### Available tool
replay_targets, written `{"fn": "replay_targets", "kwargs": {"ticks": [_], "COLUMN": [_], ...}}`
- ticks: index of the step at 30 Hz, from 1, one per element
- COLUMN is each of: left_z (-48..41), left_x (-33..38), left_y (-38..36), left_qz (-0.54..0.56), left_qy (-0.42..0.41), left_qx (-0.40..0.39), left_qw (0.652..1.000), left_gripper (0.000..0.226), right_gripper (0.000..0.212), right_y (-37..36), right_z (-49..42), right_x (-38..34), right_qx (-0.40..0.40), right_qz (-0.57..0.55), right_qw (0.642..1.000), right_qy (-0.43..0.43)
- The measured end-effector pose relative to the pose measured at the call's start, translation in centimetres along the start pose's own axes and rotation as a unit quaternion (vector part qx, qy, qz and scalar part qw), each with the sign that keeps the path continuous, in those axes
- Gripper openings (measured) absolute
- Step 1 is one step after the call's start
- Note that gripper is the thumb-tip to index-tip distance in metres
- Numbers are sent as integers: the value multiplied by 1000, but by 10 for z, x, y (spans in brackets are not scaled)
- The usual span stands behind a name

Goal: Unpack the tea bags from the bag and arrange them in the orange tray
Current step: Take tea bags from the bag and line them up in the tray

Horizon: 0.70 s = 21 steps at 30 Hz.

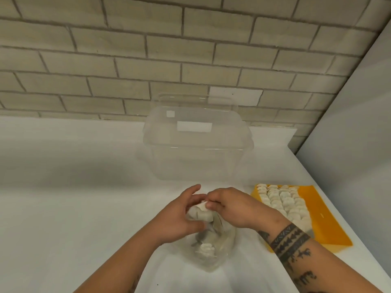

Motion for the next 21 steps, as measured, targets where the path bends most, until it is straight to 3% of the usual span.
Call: {"fn": "replay_targets", "kwargs": {"ticks": [2, 5, 9, 11, 14, 17, 19, 21], "left_z": [-6, -10, -11, -10, -8, -9, -9, -8], "left_x": [4, 11, 3, -5, -18, -25, -28, -29], "left_y": [0, 0, 12, 20, 26, 24, 21, 17], "left_qz": [64, 181, 294, 344, 416, 505, 522, 514], "left_qy": [12, 0, 31, 49, 80, 95, 98, 96], "left_qx": [-20, -7, 95, 161, 230, 231, 221, 209], "left_qw": [998, 983, 951, 924, 876, 826, 818, 827], "left_gripper": [80, 40, 27, 23, 24, 20, 18, 19], "right_gripper": [22, 19, 12, 12, 12, 45, 54, 45], "right_y": [8, 15, 13, 5, -17, -52, -72, -84], "right_z": [-3, -9, -16, -17, -21, -28, -33, -37], "right_x": [-6, -11, -5, -1, -2, -4, -2, 2], "right_qx": [6, 52, 157, 171, 98, -2, 0, 20], "right_qz": [-52, -110, -198, -208, -122, 14, 92, 150], "right_qw": [999, 992, 967, 961, 984, 997, 995, 988], "right_qy": [12, 12, -25, -55, -83, -73, -44, -17]}}
Point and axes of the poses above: each hand's wrist, its own z-axis away from the middle knuckle, its own y-axis out of the back of the hand, x = y × z, the point moved 3 cm from there along -z, towards the middle knuckle, and after that the axes turned 5 degrees about z, right-handed, at the moved point
